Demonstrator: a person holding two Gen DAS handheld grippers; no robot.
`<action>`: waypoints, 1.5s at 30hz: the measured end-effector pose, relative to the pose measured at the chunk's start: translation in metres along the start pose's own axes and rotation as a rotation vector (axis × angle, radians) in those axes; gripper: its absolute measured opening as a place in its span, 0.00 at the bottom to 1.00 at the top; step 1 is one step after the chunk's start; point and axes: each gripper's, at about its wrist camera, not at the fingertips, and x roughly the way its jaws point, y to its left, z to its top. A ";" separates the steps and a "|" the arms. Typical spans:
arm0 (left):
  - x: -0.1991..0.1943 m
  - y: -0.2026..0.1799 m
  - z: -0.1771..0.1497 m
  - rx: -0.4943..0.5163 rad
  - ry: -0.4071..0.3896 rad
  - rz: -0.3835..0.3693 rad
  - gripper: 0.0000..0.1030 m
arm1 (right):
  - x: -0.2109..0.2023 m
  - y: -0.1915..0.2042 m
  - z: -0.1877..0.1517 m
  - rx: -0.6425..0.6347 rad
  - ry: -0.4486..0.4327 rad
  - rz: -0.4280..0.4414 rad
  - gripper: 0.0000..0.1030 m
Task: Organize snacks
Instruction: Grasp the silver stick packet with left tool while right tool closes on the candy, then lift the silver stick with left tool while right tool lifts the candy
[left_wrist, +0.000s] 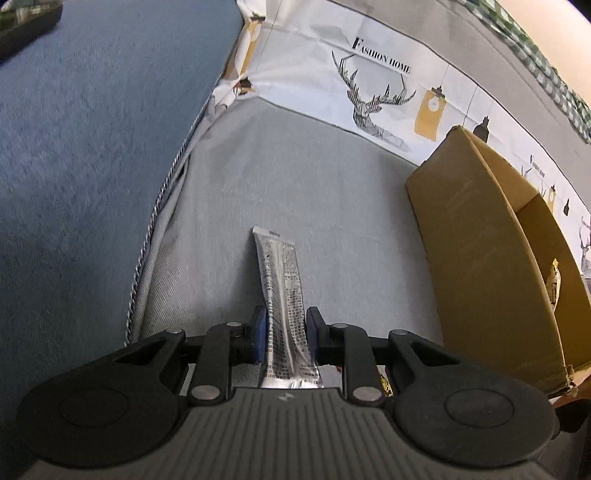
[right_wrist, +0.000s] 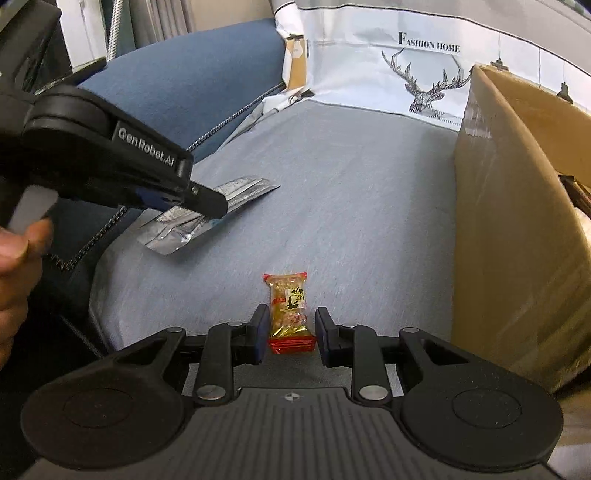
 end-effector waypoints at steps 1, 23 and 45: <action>0.002 0.000 0.000 0.000 0.008 0.004 0.25 | 0.000 0.000 0.000 -0.001 0.005 -0.001 0.27; 0.041 -0.018 0.006 0.084 0.076 0.095 0.46 | 0.013 -0.006 0.000 -0.025 0.018 0.024 0.32; 0.035 -0.029 0.002 0.143 0.032 0.090 0.25 | 0.001 -0.007 -0.007 -0.050 -0.026 -0.005 0.27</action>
